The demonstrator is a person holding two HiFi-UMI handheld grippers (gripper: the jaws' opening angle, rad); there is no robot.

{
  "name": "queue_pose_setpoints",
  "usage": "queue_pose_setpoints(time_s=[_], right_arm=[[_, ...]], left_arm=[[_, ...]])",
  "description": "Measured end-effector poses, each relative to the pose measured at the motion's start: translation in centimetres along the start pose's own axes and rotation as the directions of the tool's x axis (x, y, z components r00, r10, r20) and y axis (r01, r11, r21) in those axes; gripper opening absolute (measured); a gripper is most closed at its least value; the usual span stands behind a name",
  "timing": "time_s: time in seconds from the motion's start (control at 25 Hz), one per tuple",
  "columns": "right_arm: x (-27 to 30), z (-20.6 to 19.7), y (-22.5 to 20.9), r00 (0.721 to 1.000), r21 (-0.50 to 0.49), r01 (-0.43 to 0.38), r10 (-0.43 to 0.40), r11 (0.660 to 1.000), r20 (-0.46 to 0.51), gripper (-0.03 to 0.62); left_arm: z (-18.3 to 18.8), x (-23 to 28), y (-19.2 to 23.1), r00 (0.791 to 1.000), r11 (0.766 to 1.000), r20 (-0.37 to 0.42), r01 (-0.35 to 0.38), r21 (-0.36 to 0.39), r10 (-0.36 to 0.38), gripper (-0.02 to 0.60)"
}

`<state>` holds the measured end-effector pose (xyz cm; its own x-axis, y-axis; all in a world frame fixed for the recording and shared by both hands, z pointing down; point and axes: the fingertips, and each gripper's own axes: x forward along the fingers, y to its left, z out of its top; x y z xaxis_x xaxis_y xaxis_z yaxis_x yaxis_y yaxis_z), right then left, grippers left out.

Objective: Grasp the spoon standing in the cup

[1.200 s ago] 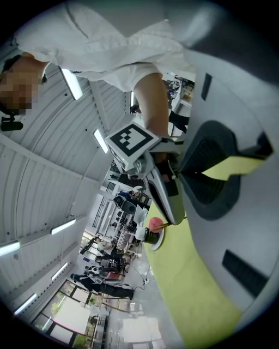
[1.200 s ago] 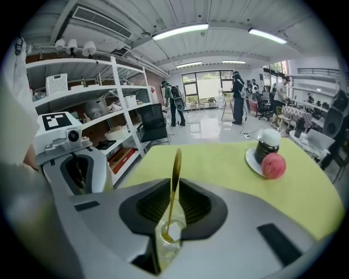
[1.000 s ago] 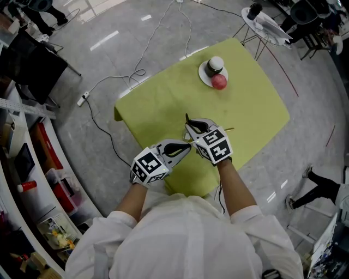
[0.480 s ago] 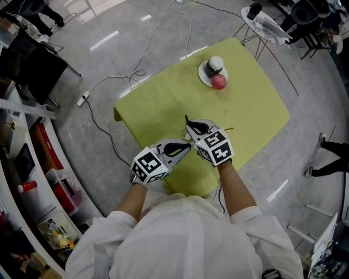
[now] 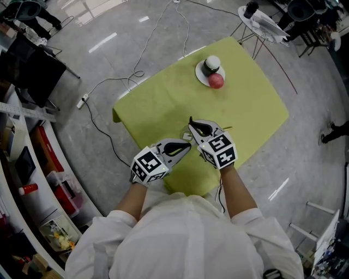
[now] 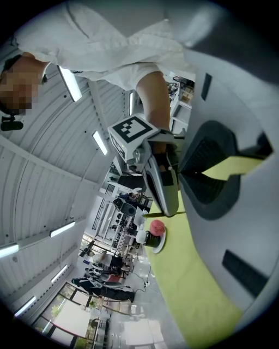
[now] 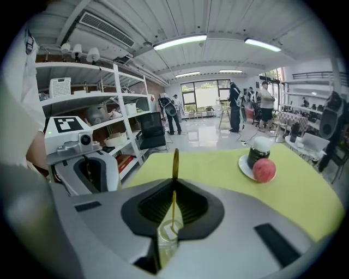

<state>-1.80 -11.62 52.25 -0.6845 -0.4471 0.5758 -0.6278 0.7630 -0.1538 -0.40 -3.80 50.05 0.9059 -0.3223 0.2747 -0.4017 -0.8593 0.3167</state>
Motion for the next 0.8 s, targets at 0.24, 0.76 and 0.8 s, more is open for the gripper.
queue_pose_setpoints(time_s=[0.24, 0.76, 0.8], right_arm=[[-1.8, 0.9, -0.3, 0.998, 0.005, 0.019, -0.019, 1.0, 0.051, 0.009], [-6.2, 3.9, -0.7, 0.982, 0.034, 0.046, -0.051, 0.998, 0.18, 0.008], [-6.6, 4.0, -0.7, 0.98, 0.038, 0.047, -0.053, 0.998, 0.189, 0.008]], left_arm=[[0.2, 0.4, -0.3, 1.0, 1.0, -0.006, 0.013, 0.01, -0.013, 0.005], [0.2, 0.9, -1.1, 0.999, 0.999, -0.014, 0.034, 0.026, -0.034, 0.005], [0.1, 1.0, -1.2, 0.999, 0.999, -0.015, 0.036, 0.027, -0.035, 0.005]])
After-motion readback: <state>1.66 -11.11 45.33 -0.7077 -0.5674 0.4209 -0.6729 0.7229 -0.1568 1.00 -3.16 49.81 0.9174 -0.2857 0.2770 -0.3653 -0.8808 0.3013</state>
